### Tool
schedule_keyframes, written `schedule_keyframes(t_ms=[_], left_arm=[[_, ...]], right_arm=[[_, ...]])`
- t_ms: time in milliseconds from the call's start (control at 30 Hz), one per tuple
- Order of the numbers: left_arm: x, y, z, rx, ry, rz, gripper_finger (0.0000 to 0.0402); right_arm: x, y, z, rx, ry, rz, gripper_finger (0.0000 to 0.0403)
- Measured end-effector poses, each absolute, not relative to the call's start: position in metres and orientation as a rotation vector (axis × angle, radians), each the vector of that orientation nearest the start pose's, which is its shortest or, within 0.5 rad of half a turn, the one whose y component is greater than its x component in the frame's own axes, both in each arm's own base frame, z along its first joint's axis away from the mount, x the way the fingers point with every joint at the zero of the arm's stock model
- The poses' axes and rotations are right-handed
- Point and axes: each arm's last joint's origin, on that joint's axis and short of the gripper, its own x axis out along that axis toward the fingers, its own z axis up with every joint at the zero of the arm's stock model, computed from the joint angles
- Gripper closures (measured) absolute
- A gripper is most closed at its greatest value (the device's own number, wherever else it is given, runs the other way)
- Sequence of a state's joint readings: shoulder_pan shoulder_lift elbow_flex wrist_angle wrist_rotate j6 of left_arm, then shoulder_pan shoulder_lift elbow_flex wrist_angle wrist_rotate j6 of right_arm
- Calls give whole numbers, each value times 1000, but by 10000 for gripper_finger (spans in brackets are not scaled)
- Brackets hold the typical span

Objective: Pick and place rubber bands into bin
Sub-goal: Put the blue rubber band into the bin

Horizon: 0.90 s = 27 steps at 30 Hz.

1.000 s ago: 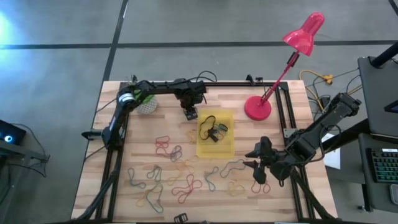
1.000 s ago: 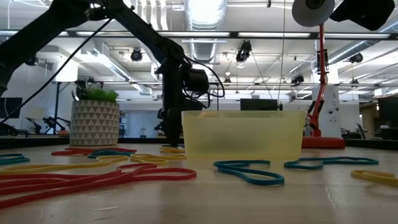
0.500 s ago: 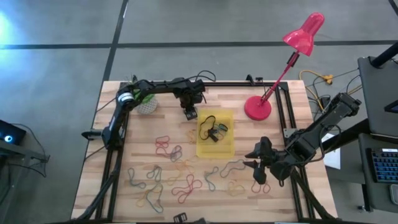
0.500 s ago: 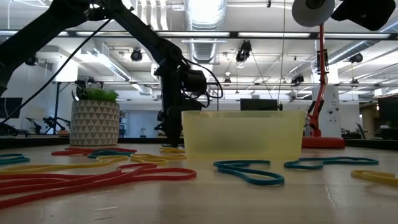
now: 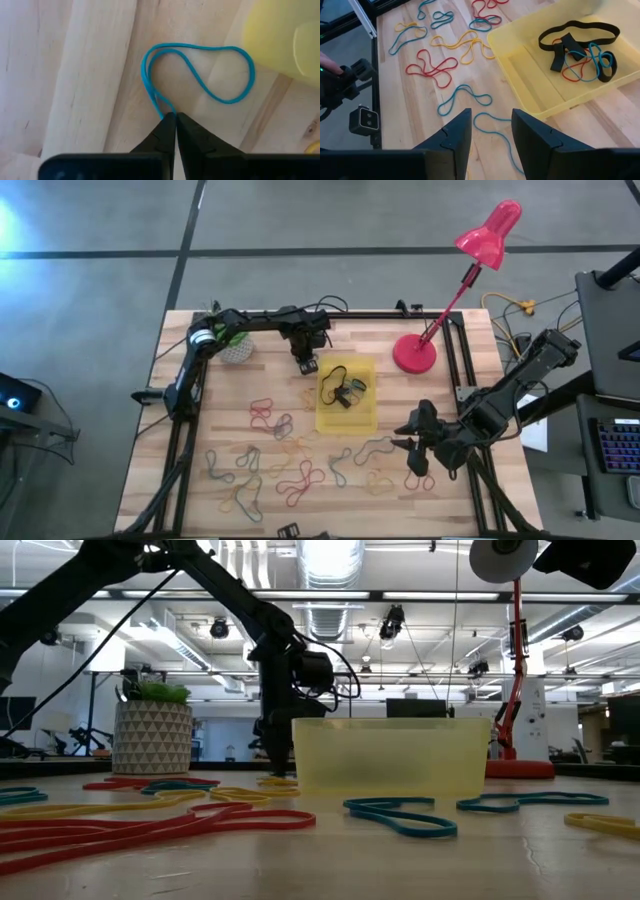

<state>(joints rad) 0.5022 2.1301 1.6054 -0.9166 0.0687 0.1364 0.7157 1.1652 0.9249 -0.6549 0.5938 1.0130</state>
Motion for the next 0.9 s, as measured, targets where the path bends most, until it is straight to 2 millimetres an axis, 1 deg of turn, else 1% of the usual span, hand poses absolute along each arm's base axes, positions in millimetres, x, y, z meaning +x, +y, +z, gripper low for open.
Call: schedule_keyframes(t_ms=[133,400,667,900], left_arm=[[359,196,172,-287,1417,272,401],[348,196,214,-266,1315,299,402],[331,186,267,-233,1174,317,402],[310,174,313,-214,1041,339,401]], right_arm=[[181,136,274,421,673,-243,275],[181,136,274,410,676,-239,276],[181,136,274,401,677,-237,283],[181,136,274,381,679,-230,284]])
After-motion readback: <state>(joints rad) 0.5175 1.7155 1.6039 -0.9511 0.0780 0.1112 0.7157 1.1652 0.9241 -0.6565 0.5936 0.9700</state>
